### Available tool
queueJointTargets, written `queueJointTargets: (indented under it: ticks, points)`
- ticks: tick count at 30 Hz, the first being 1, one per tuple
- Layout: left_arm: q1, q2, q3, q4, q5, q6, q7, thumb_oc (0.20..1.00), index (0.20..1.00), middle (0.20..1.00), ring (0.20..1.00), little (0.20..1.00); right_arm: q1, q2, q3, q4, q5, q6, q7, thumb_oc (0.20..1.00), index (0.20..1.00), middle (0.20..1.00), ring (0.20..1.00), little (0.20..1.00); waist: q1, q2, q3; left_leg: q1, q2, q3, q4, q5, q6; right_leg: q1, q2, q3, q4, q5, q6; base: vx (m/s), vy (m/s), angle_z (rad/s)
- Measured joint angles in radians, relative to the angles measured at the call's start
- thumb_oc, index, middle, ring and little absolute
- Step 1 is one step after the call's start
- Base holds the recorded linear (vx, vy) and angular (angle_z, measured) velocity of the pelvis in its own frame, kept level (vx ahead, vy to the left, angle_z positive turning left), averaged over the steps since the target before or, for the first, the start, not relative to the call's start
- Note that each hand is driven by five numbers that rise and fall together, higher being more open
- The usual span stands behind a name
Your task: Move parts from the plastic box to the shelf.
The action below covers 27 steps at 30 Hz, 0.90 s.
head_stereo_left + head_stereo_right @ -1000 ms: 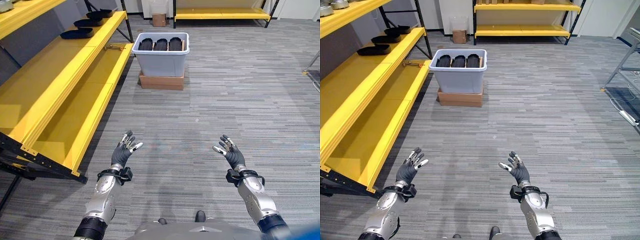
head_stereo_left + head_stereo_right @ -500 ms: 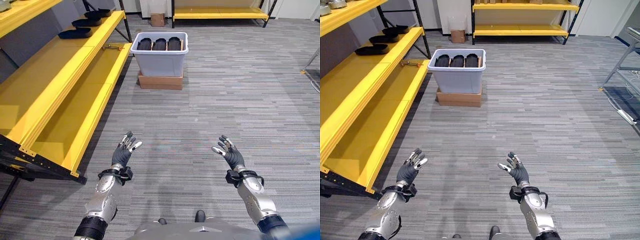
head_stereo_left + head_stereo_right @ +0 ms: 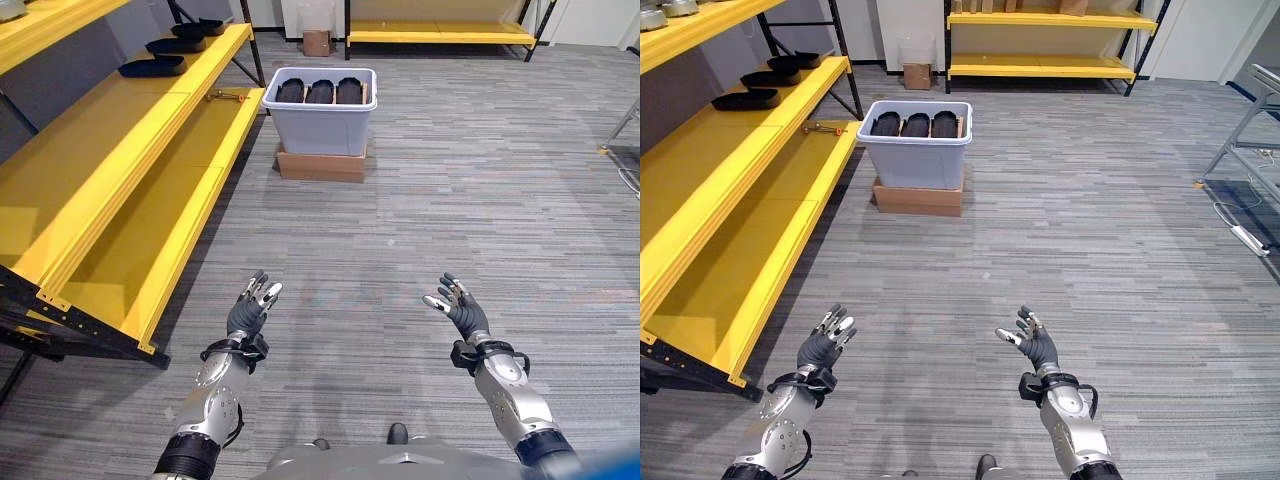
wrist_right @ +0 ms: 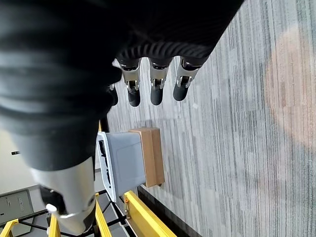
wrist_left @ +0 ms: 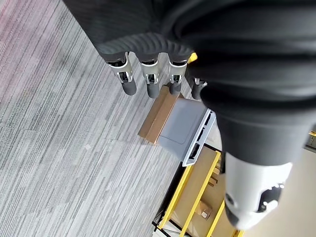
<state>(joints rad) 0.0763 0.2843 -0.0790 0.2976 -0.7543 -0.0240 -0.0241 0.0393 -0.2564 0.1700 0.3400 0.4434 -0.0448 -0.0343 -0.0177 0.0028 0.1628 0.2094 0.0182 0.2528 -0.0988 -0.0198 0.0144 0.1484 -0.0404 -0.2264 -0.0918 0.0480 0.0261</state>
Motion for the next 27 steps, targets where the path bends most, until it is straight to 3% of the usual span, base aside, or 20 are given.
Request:
queueJointTargets:
  ticks: [4, 9, 13, 16, 17, 18, 20, 21, 22, 23, 24, 25, 26, 27]
  points:
    - [0.000, 0.001, 0.000, 0.000, 0.001, 0.010, 0.002, 1.000, 1.000, 1.000, 1.000, 1.000, 0.000, 0.000, 0.000, 0.000, 0.003, 0.001, 0.009, 1.000, 1.000, 1.000, 1.000, 1.000, -0.001, -0.005, 0.003, 0.000, -0.001, 0.000, 0.000, -0.001, 0.001, 0.000, 0.000, 0.000, 0.000, 0.000, 0.000, 0.04, 0.051, 0.00]
    - [0.000, 0.005, 0.002, -0.001, 0.025, -0.031, 0.009, 1.000, 1.000, 1.000, 1.000, 1.000, 0.000, -0.001, -0.001, 0.000, -0.059, 0.016, -0.021, 1.000, 1.000, 1.000, 1.000, 1.000, -0.002, -0.005, 0.005, 0.000, -0.004, -0.002, 0.000, -0.003, 0.005, 0.000, -0.004, -0.001, 0.004, -0.001, 0.002, 0.01, 0.102, 0.01]
    - [-0.001, 0.006, 0.002, -0.001, 0.064, -0.031, 0.009, 1.000, 1.000, 1.000, 1.000, 1.000, -0.004, -0.006, -0.003, -0.002, -0.074, 0.015, -0.023, 1.000, 1.000, 1.000, 1.000, 1.000, -0.004, 0.003, 0.022, -0.003, -0.011, 0.003, 0.000, -0.009, 0.018, -0.044, -0.019, -0.003, 0.089, -0.021, 0.023, -0.01, 0.160, -0.02]
    - [-0.027, 0.006, 0.000, 0.012, 0.081, -0.031, 0.008, 1.000, 1.000, 1.000, 1.000, 1.000, -0.030, -0.034, -0.001, -0.013, -0.074, 0.015, -0.040, 1.000, 1.000, 1.000, 1.000, 1.000, -0.007, 0.024, 0.067, -0.004, -0.012, 0.004, 0.003, -0.013, 0.049, -0.133, -0.042, -0.008, 0.277, -0.040, 0.052, 0.06, 0.234, -0.03]
    - [-0.046, 0.007, 0.000, 0.024, 0.082, -0.031, 0.008, 1.000, 1.000, 1.000, 1.000, 1.000, -0.045, -0.043, -0.003, -0.015, -0.074, 0.015, -0.048, 1.000, 1.000, 1.000, 1.000, 1.000, -0.011, 0.028, 0.093, -0.003, -0.024, 0.005, 0.024, -0.024, 0.059, -0.184, -0.066, -0.012, 0.397, -0.047, 0.068, 0.06, 0.280, 0.09]
    - [-0.068, 0.009, -0.001, 0.043, 0.091, -0.031, 0.007, 1.000, 1.000, 1.000, 1.000, 1.000, -0.050, -0.052, -0.006, -0.039, -0.074, 0.014, -0.055, 1.000, 1.000, 1.000, 1.000, 1.000, -0.015, 0.023, 0.120, -0.011, -0.035, 0.005, 0.076, -0.047, 0.089, -0.274, -0.134, -0.048, 0.609, -0.047, 0.082, 0.05, 0.185, 0.03]
    - [-0.055, 0.009, -0.007, 0.042, 0.099, -0.030, 0.006, 1.000, 1.000, 1.000, 1.000, 1.000, -0.048, -0.059, -0.003, -0.057, -0.075, 0.013, -0.053, 1.000, 1.000, 1.000, 1.000, 1.000, -0.013, 0.030, 0.128, -0.004, -0.056, 0.014, 0.100, -0.077, 0.107, -0.350, -0.204, -0.095, 0.756, 0.032, 0.120, 0.08, 0.076, -0.19]
    - [-0.047, 0.010, -0.005, 0.041, 0.099, -0.030, 0.008, 1.000, 1.000, 1.000, 1.000, 1.000, -0.040, -0.059, -0.001, -0.071, -0.074, 0.013, -0.051, 1.000, 1.000, 1.000, 1.000, 1.000, -0.015, 0.032, 0.128, 0.002, -0.066, 0.012, 0.100, -0.081, 0.116, -0.394, -0.212, -0.090, 0.800, -0.003, 0.144, 0.13, -0.097, -0.20]
    - [-0.047, 0.018, 0.001, 0.038, 0.100, -0.028, 0.009, 1.000, 1.000, 1.000, 1.000, 1.000, -0.029, -0.059, -0.002, -0.107, -0.074, 0.013, -0.043, 1.000, 1.000, 1.000, 1.000, 1.000, -0.026, 0.027, 0.133, -0.001, -0.076, 0.008, 0.097, -0.074, 0.119, -0.432, -0.172, -0.097, 0.764, -0.044, 0.163, 0.31, -0.164, 0.09]
    - [-0.049, 0.022, 0.001, 0.015, 0.116, -0.015, 0.008, 1.000, 1.000, 1.000, 1.000, 1.000, -0.001, -0.059, -0.019, -0.140, -0.074, 0.009, -0.039, 1.000, 1.000, 1.000, 1.000, 1.000, -0.038, 0.016, 0.130, -0.011, -0.083, -0.005, 0.090, -0.073, 0.115, -0.433, -0.100, -0.117, 0.544, -0.055, 0.152, 0.49, -0.249, 0.51]
    - [-0.056, 0.021, -0.003, 0.011, 0.123, -0.009, 0.006, 1.000, 1.000, 1.000, 1.000, 1.000, 0.020, -0.059, -0.041, -0.146, -0.074, 0.008, -0.042, 1.000, 1.000, 1.000, 1.000, 1.000, -0.058, -0.017, 0.126, -0.007, -0.112, -0.028, 0.084, -0.096, 0.094, -0.430, -0.080, -0.147, 0.355, -0.046, 0.151, 0.45, -0.164, 0.59]
    - [-0.055, 0.020, -0.009, 0.013, 0.125, -0.005, 0.003, 1.000, 1.000, 1.000, 1.000, 1.000, 0.030, -0.060, -0.051, -0.145, -0.074, 0.007, -0.050, 1.000, 1.000, 1.000, 1.000, 1.000, -0.057, -0.027, 0.126, 0.003, -0.128, -0.042, 0.089, -0.103, 0.095, -0.423, -0.073, -0.152, 0.272, -0.041, 0.157, 0.55, -0.166, 0.69]
    - [-0.056, 0.018, -0.026, 0.016, 0.127, 0.001, -0.005, 1.000, 1.000, 1.000, 1.000, 1.000, 0.043, -0.060, -0.070, -0.135, -0.074, 0.005, -0.060, 1.000, 1.000, 1.000, 1.000, 1.000, -0.061, -0.047, 0.119, 0.024, -0.153, -0.050, 0.093, -0.110, 0.118, -0.420, -0.069, -0.152, 0.148, -0.008, 0.147, 0.42, -0.078, 0.41]
    - [-0.052, 0.014, -0.035, 0.021, 0.127, 0.000, -0.011, 1.000, 1.000, 1.000, 1.000, 1.000, 0.043, -0.059, -0.078, -0.124, -0.066, 0.006, -0.058, 1.000, 1.000, 1.000, 1.000, 1.000, -0.062, -0.046, 0.118, 0.041, -0.161, -0.073, 0.093, -0.128, 0.116, -0.423, -0.063, -0.145, 0.155, 0.002, 0.138, 0.55, -0.097, 0.63]
